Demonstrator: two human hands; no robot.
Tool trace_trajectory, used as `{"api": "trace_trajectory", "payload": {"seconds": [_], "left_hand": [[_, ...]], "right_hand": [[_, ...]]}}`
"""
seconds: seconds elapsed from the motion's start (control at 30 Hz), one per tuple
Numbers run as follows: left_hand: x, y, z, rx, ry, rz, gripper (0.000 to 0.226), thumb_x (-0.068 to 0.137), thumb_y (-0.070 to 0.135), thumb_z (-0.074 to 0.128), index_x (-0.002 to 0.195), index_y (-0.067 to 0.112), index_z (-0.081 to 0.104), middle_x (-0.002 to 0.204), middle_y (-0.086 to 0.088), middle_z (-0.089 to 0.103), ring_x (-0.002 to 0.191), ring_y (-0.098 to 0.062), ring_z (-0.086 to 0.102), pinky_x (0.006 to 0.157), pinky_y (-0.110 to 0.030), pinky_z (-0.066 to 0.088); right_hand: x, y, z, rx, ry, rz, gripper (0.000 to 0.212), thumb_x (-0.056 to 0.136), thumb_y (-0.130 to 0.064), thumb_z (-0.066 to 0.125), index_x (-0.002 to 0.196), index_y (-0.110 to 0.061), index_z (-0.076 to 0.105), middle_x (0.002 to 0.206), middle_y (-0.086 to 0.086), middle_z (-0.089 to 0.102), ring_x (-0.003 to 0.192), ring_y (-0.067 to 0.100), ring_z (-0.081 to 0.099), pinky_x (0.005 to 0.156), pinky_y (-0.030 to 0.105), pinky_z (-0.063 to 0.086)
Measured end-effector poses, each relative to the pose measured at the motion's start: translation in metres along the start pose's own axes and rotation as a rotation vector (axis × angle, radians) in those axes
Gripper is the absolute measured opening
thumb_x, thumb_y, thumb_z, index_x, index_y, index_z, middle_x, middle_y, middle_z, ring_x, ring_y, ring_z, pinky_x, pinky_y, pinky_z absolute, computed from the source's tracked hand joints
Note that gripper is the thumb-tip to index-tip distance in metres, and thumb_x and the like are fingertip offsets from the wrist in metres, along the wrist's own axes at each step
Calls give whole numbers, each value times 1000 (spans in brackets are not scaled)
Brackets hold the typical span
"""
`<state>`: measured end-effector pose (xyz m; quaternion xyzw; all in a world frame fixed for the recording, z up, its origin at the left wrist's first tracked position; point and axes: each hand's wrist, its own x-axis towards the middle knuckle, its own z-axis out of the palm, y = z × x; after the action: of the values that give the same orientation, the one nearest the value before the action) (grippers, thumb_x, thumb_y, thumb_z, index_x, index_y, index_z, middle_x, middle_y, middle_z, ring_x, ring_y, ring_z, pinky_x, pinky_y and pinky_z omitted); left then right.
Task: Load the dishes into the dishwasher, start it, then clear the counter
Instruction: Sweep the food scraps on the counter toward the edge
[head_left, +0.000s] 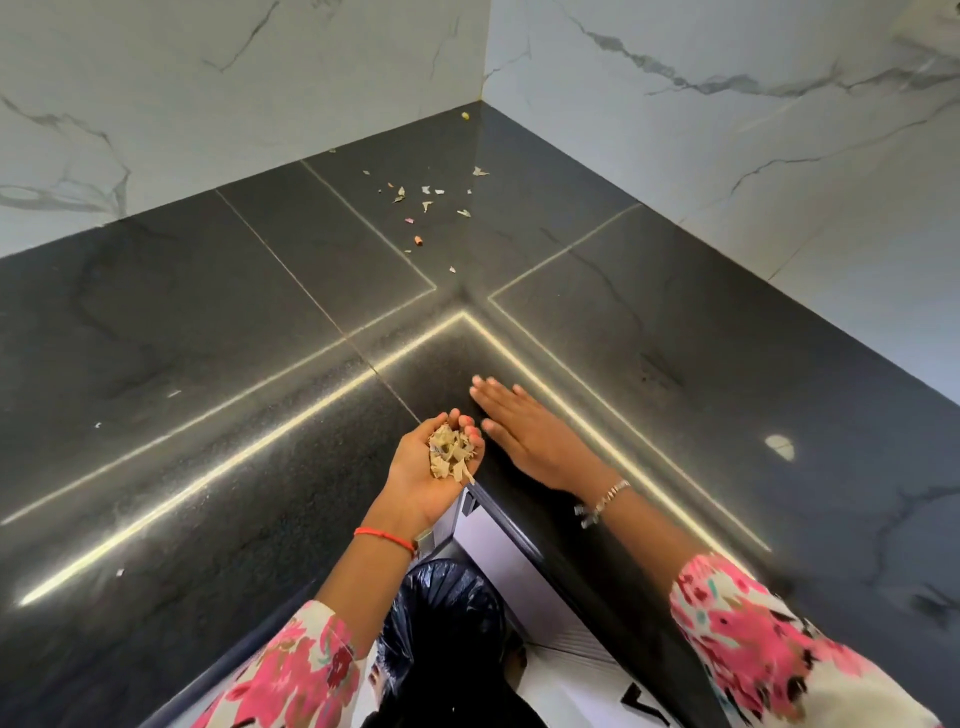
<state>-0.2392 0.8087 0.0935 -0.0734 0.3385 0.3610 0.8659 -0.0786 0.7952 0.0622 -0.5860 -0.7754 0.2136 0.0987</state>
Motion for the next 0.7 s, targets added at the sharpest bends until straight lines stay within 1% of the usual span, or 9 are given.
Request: {"api": "trace_trajectory", "payload": {"seconds": [0.1,0.17,0.2,0.23,0.3,0.43,0.53,0.63,0.7], "left_hand": [[-9,-5,-11,33,-18,-49,27,94,14,40,73,5,55,60,-7,58,47,-16,55,51,-20,53],[-16,-12,-24,53,-19,-106,28,93,14,40,72,5,55,62,-7,57,49,-16,56,51,-21,53],[-20,-17,-31,66,-14,-136,29,94,14,40,71,5,55,63,-7,57,49,-16,57,51,-21,53],[-23,-22,-39,76,-3,-162,31,94,14,39,70,5,56,63,-8,57,49,-17,58,51,-22,54],[-26,-31,-53,90,40,-196,36,94,13,39,65,2,59,61,-10,59,49,-18,60,50,-24,55],[-16,-40,-80,82,122,-208,45,95,11,37,59,-2,62,58,-13,62,48,-22,63,49,-27,56],[-3,-41,-92,54,146,-224,36,95,12,36,72,-3,60,63,-17,66,53,-26,67,51,-33,58],[10,-41,-96,66,135,-231,27,94,12,35,87,-4,56,72,-24,68,61,-32,69,54,-40,58],[18,-40,-97,75,119,-227,27,92,11,34,94,-5,56,80,-25,69,67,-34,70,57,-43,58]], "right_hand": [[-38,0,2,272,18,0,46,97,-30,28,140,-16,39,148,-10,31,140,-1,20,118,19,8],[-52,3,-3,544,178,110,39,96,-23,36,128,-10,54,139,-3,47,132,1,37,116,21,20],[-56,5,-5,586,280,172,37,96,-20,38,127,-8,56,137,1,49,131,1,39,115,19,22],[-57,8,-6,548,340,243,37,97,-18,38,130,-9,52,140,3,46,132,0,36,114,15,18],[-55,9,-1,328,299,353,43,100,-23,34,142,-13,35,151,-1,27,140,1,18,114,11,4],[-56,-17,25,-142,114,350,72,92,-59,5,148,-14,2,149,-8,-13,140,6,-15,114,23,-13],[-64,-44,33,-80,53,187,71,87,-60,-6,144,-19,-5,150,-10,-13,140,3,-16,113,18,-15],[-59,-49,21,212,77,154,51,101,-39,19,147,-22,6,152,-14,-1,141,-3,-5,116,15,-5],[-47,-38,13,196,132,236,52,102,-33,25,149,-19,9,154,-11,0,140,-3,-6,118,19,-3]]}}
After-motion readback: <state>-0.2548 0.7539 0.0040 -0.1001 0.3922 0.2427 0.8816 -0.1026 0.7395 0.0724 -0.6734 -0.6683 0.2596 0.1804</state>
